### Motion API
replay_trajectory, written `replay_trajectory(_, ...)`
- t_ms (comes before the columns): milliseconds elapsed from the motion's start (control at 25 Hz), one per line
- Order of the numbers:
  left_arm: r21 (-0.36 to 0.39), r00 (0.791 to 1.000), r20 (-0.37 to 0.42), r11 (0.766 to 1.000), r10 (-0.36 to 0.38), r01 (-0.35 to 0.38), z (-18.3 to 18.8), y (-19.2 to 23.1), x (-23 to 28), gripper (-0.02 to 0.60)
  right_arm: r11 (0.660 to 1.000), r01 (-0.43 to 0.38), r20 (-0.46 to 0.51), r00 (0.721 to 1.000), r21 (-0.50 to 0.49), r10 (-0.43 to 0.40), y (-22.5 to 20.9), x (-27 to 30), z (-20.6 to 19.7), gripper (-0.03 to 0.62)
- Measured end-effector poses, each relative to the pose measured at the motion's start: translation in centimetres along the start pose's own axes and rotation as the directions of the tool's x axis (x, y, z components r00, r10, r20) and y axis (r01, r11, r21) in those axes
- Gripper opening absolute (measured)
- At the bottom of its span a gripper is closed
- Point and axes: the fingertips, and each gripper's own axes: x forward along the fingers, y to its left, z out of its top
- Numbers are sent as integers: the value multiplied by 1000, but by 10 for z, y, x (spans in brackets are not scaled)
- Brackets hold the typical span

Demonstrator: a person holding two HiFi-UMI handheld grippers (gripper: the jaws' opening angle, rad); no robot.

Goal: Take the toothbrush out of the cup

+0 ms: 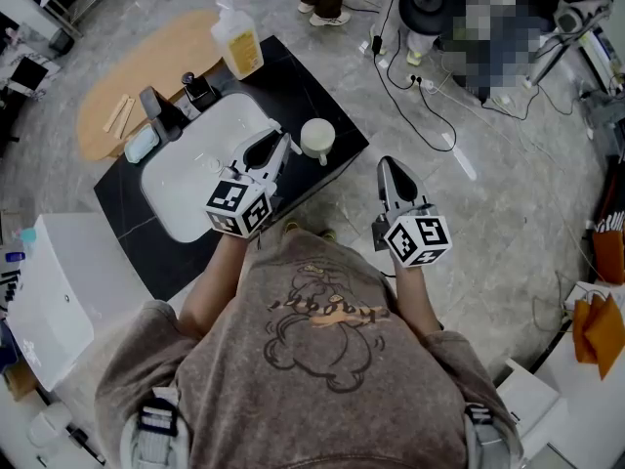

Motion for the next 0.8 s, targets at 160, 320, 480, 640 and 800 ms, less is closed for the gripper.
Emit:
replay_trajectory(160,-10,1000,7,1000,-1,1,1,-2,-2,58,1000,-6,-4,1000,-2,6,2,-1,-2,3)
replay_trajectory(320,-18,1000,15,1000,0,0,2,-2,-4,58,1000,-14,-9,1000,-11,13,6,-2,-4,3)
replay_trajectory(480,-21,1000,20,1000,1,0,2,-2,-6,58,1000,-13,-13,1000,-12,13,8,-3,-4,3)
replay_trajectory(640,-23,1000,21,1000,2,-2,0,-3,-8,58,1000,-15,-17,1000,-13,14,9,-5,-5,3)
replay_trajectory(800,-24,1000,18,1000,-1,1,-1,-5,-11,58,1000,-16,-18,1000,-11,15,11,-6,-5,3)
